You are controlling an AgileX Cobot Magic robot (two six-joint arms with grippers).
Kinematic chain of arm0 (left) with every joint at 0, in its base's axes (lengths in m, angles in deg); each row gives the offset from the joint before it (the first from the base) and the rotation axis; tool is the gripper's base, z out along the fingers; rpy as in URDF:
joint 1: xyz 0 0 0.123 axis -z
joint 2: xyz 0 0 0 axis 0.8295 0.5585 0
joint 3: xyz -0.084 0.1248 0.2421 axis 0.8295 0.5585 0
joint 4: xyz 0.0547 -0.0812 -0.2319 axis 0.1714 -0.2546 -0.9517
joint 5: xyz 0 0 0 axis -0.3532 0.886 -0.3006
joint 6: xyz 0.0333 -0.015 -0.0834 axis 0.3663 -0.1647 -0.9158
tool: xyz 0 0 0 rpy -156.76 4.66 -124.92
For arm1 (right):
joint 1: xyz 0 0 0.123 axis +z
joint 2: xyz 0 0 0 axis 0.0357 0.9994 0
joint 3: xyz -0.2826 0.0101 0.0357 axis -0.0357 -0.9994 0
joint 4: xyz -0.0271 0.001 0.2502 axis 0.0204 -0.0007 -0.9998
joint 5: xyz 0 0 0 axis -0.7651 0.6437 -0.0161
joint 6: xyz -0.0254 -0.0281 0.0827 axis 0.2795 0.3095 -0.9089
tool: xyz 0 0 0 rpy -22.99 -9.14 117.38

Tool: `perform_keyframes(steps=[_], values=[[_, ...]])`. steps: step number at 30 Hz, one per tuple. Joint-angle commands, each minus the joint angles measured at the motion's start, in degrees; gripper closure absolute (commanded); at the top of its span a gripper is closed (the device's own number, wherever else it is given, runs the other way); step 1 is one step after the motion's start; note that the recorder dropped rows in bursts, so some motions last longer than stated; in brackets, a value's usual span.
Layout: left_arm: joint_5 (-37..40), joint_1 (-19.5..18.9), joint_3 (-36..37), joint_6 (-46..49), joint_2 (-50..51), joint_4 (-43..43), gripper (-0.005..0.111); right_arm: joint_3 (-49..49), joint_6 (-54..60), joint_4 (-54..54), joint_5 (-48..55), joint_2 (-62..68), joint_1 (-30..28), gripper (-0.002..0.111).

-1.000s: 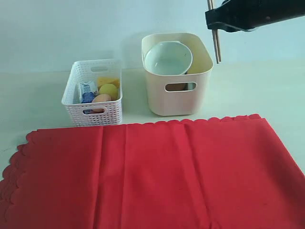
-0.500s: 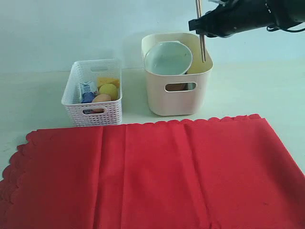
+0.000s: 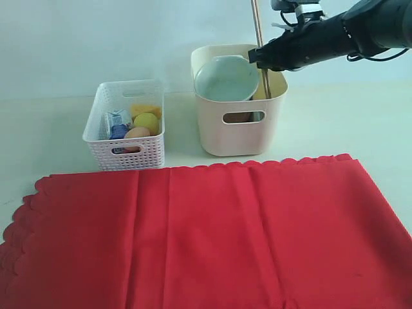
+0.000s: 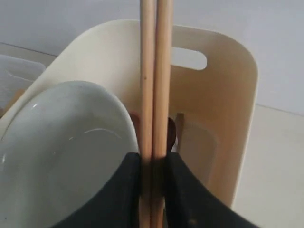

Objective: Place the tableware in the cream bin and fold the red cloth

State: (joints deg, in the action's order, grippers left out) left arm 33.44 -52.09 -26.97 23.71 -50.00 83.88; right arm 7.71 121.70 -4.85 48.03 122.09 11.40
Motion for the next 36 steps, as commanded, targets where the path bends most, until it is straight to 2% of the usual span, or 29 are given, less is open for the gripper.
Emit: perform_keyframes(steps=[1,6,8,12,17,19,23,27,29,32,36], values=[[-0.6,-0.1,0.2,-0.1,-0.4,-0.3,0.107,0.6,0.3,1.2,1.2,0.8,-0.2,0.108],[-0.6,-0.1,0.2,-0.1,-0.4,-0.3,0.107,0.6,-5.0,5.9,1.0,1.8,-0.2,0.108],[-0.6,-0.1,0.2,-0.1,-0.4,-0.3,0.107,0.6,-7.2,8.2,1.3,1.8,-0.2,0.104],[-0.6,-0.1,0.2,-0.1,-0.4,-0.3,0.107,0.6,-10.8,11.1,1.7,1.6,0.0,0.090],[-0.6,-0.1,0.2,-0.1,-0.4,-0.3,0.107,0.6,-13.4,12.8,2.6,-0.7,0.0,0.063],[-0.6,-0.1,0.2,-0.1,-0.4,-0.2,0.107,0.6,-16.8,15.7,2.7,-2.3,0.0,0.060],[-0.6,-0.1,0.2,-0.1,-0.4,-0.2,0.107,0.6,-25.3,24.0,5.1,-6.4,0.0,0.060],[-0.6,-0.1,0.2,-0.1,-0.4,-0.2,0.107,0.6,-28.5,27.9,10.9,-10.5,0.0,0.062],[-0.6,-0.1,0.2,-0.1,-0.4,-0.2,0.107,0.6,-30.0,29.9,14.0,-12.4,0.0,0.071],[-0.6,-0.1,0.2,-0.1,-0.4,-0.2,0.107,0.6,-30.9,31.3,18.9,-15.2,0.0,0.091],[-0.6,-0.1,0.2,-0.1,-0.4,-0.2,0.107,0.6,-30.9,32.8,23.1,-17.7,0.0,0.108]])
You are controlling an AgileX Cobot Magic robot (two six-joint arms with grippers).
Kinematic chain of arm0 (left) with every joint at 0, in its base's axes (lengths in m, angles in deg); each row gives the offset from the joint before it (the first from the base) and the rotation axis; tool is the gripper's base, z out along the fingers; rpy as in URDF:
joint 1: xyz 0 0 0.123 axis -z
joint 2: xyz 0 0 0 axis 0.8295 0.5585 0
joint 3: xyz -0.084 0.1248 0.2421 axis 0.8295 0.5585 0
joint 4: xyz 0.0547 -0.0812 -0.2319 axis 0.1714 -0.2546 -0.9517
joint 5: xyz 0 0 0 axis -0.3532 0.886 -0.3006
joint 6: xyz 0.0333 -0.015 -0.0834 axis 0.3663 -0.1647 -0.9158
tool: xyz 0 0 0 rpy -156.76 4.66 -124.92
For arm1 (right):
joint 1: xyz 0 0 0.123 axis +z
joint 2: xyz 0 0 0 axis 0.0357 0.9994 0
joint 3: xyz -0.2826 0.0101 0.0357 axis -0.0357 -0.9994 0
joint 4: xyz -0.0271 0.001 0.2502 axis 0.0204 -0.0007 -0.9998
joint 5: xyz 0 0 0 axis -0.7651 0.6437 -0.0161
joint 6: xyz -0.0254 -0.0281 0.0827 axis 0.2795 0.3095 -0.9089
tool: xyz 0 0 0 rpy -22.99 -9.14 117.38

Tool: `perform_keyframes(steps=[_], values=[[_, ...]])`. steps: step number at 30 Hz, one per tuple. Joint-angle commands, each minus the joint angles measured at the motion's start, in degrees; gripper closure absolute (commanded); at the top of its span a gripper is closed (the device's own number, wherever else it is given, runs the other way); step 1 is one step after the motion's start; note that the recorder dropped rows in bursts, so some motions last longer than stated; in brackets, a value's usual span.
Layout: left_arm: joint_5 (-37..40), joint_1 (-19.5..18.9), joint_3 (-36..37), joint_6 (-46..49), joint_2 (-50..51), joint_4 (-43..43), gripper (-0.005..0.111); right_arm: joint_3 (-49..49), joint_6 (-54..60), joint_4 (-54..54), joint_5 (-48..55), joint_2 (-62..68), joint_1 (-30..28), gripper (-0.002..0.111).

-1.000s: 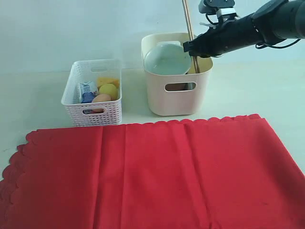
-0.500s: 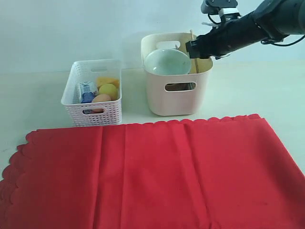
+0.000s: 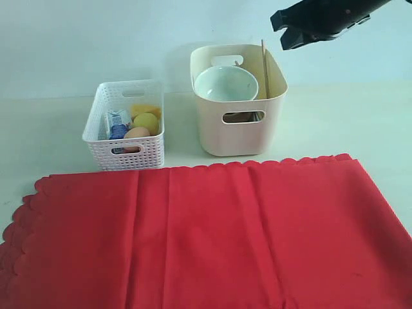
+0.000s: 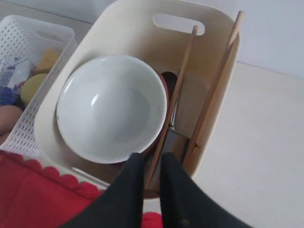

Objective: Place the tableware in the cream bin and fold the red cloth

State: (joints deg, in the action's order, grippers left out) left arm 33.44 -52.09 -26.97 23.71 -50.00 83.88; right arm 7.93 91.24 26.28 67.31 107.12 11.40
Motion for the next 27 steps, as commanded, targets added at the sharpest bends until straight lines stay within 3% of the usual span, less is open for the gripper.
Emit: perform_keyframes(steps=[1,8,27], values=[[-0.6,-0.1,0.2,-0.1,-0.4,-0.2,0.107,0.4,-0.6,2.3,4.8,-3.6,0.0,0.108],[-0.6,-0.1,0.2,-0.1,-0.4,-0.2,0.107,-2.3,-1.1,2.4,7.2,-9.6,0.0,0.108],[-0.6,-0.1,0.2,-0.1,-0.4,-0.2,0.107,-25.5,-2.1,5.4,2.3,-35.3,0.0,0.108]])
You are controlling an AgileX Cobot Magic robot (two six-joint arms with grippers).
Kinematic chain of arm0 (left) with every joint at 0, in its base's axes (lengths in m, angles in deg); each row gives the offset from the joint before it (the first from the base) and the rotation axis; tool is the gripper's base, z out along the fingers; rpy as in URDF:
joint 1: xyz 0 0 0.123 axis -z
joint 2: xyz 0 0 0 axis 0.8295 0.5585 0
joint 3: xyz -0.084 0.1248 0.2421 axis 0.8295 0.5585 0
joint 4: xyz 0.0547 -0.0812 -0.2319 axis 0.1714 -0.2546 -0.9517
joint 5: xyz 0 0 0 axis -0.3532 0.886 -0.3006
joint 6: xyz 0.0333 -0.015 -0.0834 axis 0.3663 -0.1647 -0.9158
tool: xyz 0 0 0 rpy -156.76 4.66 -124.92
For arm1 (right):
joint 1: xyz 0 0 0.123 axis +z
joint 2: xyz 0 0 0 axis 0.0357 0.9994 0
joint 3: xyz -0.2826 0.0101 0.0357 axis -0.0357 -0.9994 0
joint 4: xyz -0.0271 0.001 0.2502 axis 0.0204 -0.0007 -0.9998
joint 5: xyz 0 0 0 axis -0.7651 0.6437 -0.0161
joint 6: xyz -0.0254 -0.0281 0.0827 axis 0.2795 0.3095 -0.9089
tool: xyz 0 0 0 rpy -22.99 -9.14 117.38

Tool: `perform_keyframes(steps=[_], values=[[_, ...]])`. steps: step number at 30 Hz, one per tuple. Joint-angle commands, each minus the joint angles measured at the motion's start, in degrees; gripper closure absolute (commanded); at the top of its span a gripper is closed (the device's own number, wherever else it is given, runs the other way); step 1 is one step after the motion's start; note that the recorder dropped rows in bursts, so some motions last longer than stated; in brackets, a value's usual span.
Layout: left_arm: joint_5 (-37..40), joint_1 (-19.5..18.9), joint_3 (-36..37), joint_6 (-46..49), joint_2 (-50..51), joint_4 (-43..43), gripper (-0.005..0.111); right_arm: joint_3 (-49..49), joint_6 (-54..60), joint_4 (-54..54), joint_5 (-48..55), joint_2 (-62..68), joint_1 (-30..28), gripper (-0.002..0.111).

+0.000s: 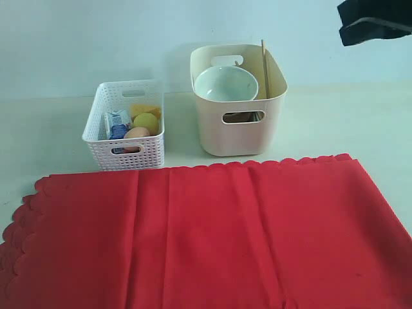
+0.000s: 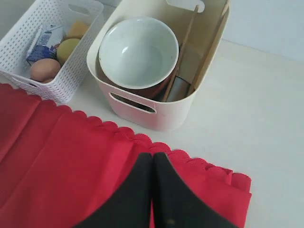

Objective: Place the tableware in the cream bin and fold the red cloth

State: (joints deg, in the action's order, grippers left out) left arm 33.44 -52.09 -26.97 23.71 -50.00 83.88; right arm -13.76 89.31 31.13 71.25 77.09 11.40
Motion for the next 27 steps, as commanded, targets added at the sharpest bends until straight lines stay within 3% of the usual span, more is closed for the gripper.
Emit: perform_keyframes(steps=[1,27], values=[[-0.6,-0.1,0.2,-0.1,-0.4,-0.2,0.107,-5.0,-0.1,0.6,-1.8,-7.0,0.0,0.108],[-0.6,-0.1,0.2,-0.1,-0.4,-0.2,0.107,-30.2,-2.7,3.8,-7.1,-49.7,0.0,0.108]])
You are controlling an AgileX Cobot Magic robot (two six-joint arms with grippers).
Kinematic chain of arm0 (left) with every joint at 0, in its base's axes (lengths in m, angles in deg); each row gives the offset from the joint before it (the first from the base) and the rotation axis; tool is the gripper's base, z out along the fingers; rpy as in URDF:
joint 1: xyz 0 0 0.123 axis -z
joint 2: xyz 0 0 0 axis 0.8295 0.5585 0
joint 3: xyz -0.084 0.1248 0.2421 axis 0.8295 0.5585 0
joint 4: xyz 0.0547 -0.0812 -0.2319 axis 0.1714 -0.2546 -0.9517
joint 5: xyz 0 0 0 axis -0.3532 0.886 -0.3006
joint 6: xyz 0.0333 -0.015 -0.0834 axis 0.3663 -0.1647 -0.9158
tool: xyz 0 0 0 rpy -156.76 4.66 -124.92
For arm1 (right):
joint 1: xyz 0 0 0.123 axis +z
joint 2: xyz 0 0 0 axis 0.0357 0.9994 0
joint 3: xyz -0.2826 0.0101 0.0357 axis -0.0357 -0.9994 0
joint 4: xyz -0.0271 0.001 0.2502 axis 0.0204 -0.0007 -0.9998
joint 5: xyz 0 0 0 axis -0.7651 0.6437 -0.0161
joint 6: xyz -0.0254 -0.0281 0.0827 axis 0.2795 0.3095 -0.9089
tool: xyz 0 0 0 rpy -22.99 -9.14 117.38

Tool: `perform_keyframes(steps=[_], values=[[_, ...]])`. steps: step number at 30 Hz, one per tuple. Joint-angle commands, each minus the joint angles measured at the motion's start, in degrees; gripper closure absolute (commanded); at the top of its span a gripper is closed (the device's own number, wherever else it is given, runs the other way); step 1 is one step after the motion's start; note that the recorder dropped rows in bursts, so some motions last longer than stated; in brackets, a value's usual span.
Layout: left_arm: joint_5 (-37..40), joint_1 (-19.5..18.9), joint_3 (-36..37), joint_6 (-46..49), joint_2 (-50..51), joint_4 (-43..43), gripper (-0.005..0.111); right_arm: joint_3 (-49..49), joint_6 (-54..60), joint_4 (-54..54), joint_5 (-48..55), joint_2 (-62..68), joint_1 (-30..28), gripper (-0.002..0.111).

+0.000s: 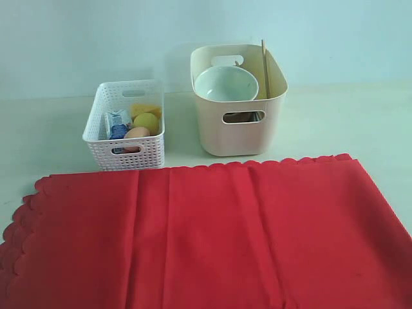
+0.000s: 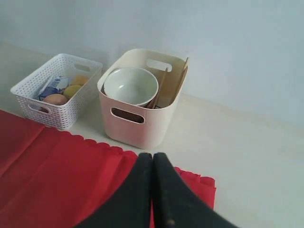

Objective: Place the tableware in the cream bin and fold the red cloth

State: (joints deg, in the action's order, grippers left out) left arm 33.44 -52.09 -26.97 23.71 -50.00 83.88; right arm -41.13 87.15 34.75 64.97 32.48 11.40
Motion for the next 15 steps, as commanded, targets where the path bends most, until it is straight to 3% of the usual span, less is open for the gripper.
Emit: perform_keyframes(steps=[1,8,15], values=[[-0.6,-0.1,0.2,-0.1,-0.4,-0.2,0.107,-4.4,-0.5,0.2,-0.8,-8.2,0.0,0.108],[-0.6,-0.1,0.2,-0.1,-0.4,-0.2,0.107,-12.4,-2.0,0.4,-0.5,-20.1,0.0,0.108],[-0.6,-0.1,0.2,-0.1,-0.4,-0.2,0.107,-16.4,-4.1,0.6,-0.7,-23.4,0.0,0.108]])
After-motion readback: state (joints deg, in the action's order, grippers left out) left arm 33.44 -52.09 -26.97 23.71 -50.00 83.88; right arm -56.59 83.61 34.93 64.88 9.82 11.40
